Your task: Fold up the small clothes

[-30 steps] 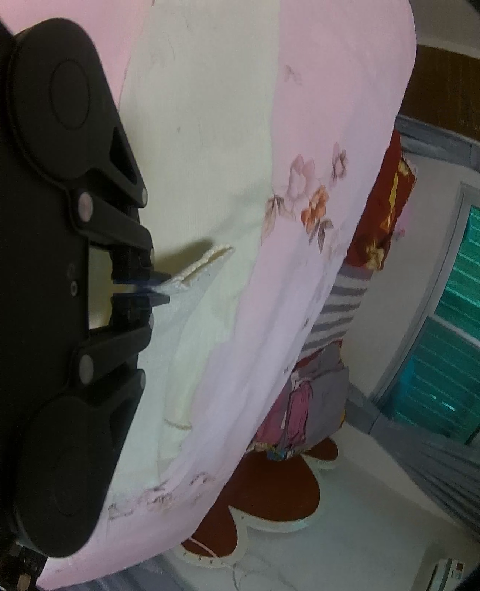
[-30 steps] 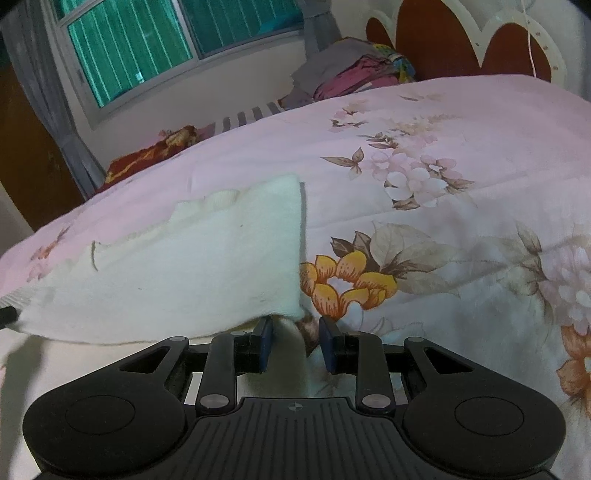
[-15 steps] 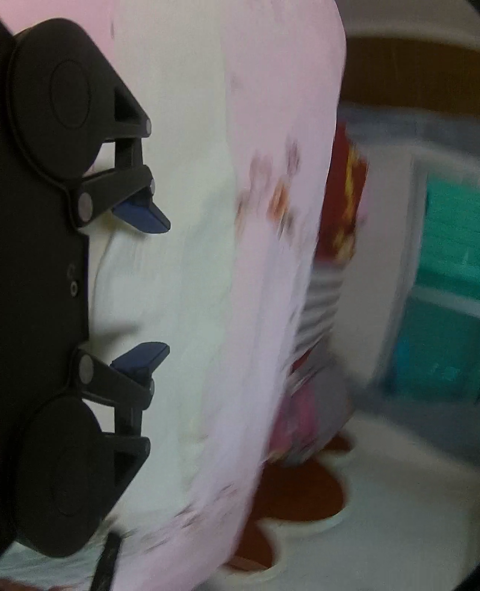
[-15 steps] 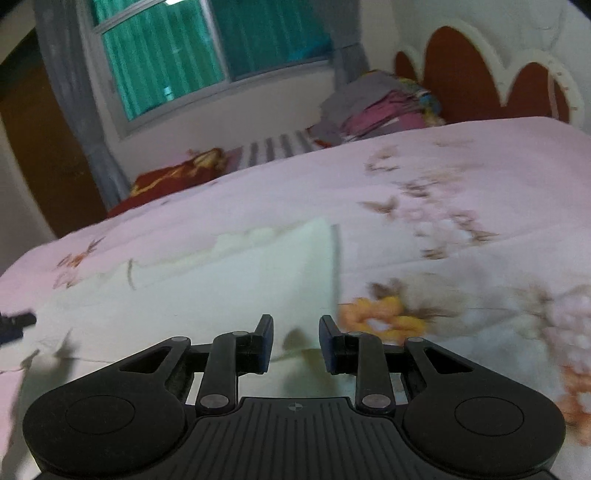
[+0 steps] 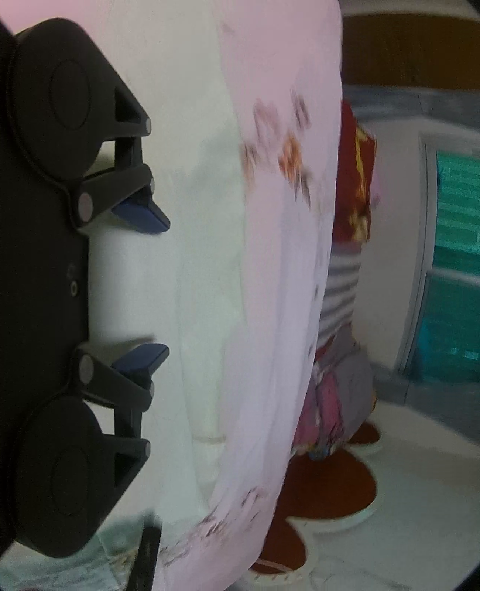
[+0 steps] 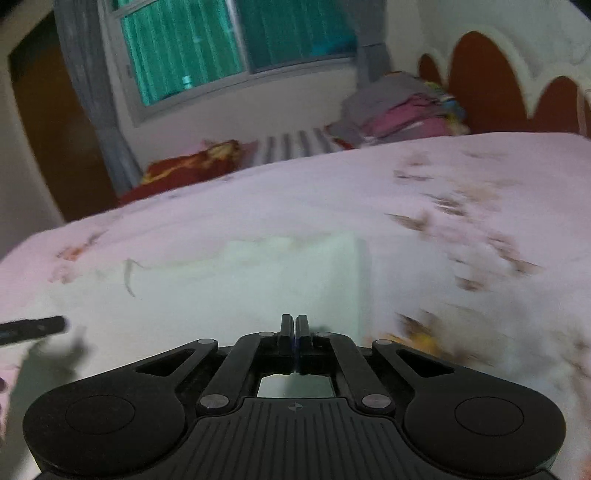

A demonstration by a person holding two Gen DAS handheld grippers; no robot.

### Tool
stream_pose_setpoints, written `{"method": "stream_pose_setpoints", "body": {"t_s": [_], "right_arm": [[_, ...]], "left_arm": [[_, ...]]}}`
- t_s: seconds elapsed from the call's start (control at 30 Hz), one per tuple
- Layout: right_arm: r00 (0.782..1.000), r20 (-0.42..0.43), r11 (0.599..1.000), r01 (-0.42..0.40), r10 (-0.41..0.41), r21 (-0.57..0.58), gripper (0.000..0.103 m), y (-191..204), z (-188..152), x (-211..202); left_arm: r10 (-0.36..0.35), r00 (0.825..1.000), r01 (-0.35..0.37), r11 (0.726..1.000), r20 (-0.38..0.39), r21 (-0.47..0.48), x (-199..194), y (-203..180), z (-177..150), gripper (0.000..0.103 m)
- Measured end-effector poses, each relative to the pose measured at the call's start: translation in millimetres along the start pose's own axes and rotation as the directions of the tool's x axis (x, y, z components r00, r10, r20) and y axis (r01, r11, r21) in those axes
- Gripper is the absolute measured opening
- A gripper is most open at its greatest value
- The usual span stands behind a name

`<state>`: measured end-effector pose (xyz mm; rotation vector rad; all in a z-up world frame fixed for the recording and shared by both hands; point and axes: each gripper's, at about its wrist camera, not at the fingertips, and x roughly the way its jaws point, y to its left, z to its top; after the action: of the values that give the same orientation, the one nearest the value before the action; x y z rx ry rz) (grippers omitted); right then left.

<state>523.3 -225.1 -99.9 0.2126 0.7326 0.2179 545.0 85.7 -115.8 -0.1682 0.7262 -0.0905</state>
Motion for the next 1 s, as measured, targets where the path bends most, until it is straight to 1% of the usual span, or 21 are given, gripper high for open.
{"method": "stream_pose_setpoints", "body": {"t_s": [0.1,0.17,0.2,0.23,0.27,0.3,0.33,0.37,0.4,0.5,0.57,0.63,0.7,0.77,0.8,0.83,0.87,0.9,0.93,0.97,1.0], "right_arm": [[0.995,-0.051,0.994,-0.085,0.082,-0.07,0.0,24.4,5.2,28.5],[0.994,-0.063,0.988,-0.091,0.084,-0.121,0.0,32.8,11.2,43.2],[0.996,-0.059,0.989,-0.073,0.066,-0.128,0.0,29.4,15.2,47.9],[0.998,-0.062,0.993,-0.017,0.01,-0.116,0.0,17.7,21.8,54.5],[0.997,-0.062,0.996,0.044,-0.049,-0.082,0.0,1.6,29.1,59.6],[0.992,-0.065,0.994,0.108,-0.109,-0.016,0.0,-21.9,37.8,65.4],[0.988,-0.074,0.99,0.141,-0.138,0.031,0.0,-41.7,43.9,70.9],[0.987,-0.08,0.988,0.142,-0.137,0.054,0.0,-55.1,50.2,75.2],[0.988,-0.089,0.989,0.135,-0.13,0.052,0.0,-60.9,55.3,78.4],[0.983,-0.106,0.988,0.15,-0.153,-0.034,0.0,-53.8,63.7,84.7],[0.98,-0.105,0.985,0.164,-0.168,-0.043,0.0,-50.6,56.2,79.6],[0.985,-0.08,0.988,0.147,-0.15,-0.049,0.0,-42.9,52.3,65.8],[0.989,-0.084,0.991,0.118,-0.123,-0.063,0.0,-32.2,41.6,54.2],[0.985,-0.114,0.989,0.121,-0.13,-0.085,0.0,-29.2,27.7,53.5],[0.983,-0.114,0.986,0.133,-0.144,-0.101,0.0,-28.4,19.5,50.5],[0.981,-0.102,0.98,0.154,-0.167,-0.125,0.0,-26.1,12.1,42.4],[0.976,-0.1,0.975,0.177,-0.191,-0.136,0.0,-25.5,8.7,35.5],[0.973,-0.081,0.969,0.202,-0.214,-0.14,0.0,-23.1,4.9,22.7],[0.974,-0.058,0.967,0.207,-0.217,-0.147,0.0,-20.0,0.2,10.9],[0.977,-0.052,0.967,0.198,-0.208,-0.157,0.0,-15.6,-5.1,2.5],[0.98,-0.065,0.971,0.174,-0.186,-0.163,0.0,-10.7,-12.2,-2.3]], "left_arm": [[-0.026,0.999,0.027,0.999,-0.024,0.045,22.5,-18.0,8.3,0.066],[-0.022,0.999,0.024,0.998,-0.042,0.058,32.3,-17.2,9.9,0.065],[-0.011,0.999,0.013,0.998,-0.04,0.064,33.5,-14.1,10.0,0.065],[0.014,0.999,-0.011,0.998,-0.033,0.069,34.2,-8.1,10.1,0.064],[0.052,0.998,-0.05,0.996,-0.023,0.077,34.9,-0.8,9.5,0.064],[0.104,0.994,-0.102,0.99,-0.017,0.094,35.2,6.1,7.3,0.062],[0.121,0.992,-0.118,0.988,-0.02,0.097,37.0,12.9,5.6,0.063],[0.104,0.994,-0.103,0.992,-0.021,0.076,35.7,18.7,4.9,0.066],[0.086,0.996,-0.085,0.995,-0.018,0.048,33.3,24.2,4.2,0.065],[0.084,0.996,-0.083,0.995,-0.015,0.047,23.0,21.8,10.1,0.06],[0.045,0.999,-0.046,0.997,0.03,0.055,8.0,15.2,12.8,0.06],[0.005,0.999,-0.008,0.998,0.04,0.066,-1.1,6.1,8.8,0.06],[-0.02,1.0,0.02,0.997,0.003,0.074,1.0,1.4,1.0,0.061],[0.008,0.998,-0.002,0.995,-0.064,0.096,8.3,2.2,-10.4,0.06],[0.022,0.999,-0.016,0.993,-0.05,0.12,3.4,2.2,-13.6,0.061],[0.055,0.998,-0.048,0.988,-0.041,0.145,-3.3,-0.8,-14.4,0.063],[0.09,0.996,-0.085,0.982,-0.025,0.169,-11.9,-5.7,-15.5,0.074],[0.1,0.995,-0.099,0.98,0.002,0.17,-19.9,-9.4,-17.7,0.085],[0.079,0.997,-0.082,0.984,0.023,0.156,-26.3,-11.7,-21.0,0.087],[0.042,0.999,-0.043,0.989,0.008,0.143,-25.7,-13.0,-24.8,0.088],[0.023,0.999,-0.017,0.992,-0.047,0.127,-17.3,-13.5,-29.0,0.086]]}}
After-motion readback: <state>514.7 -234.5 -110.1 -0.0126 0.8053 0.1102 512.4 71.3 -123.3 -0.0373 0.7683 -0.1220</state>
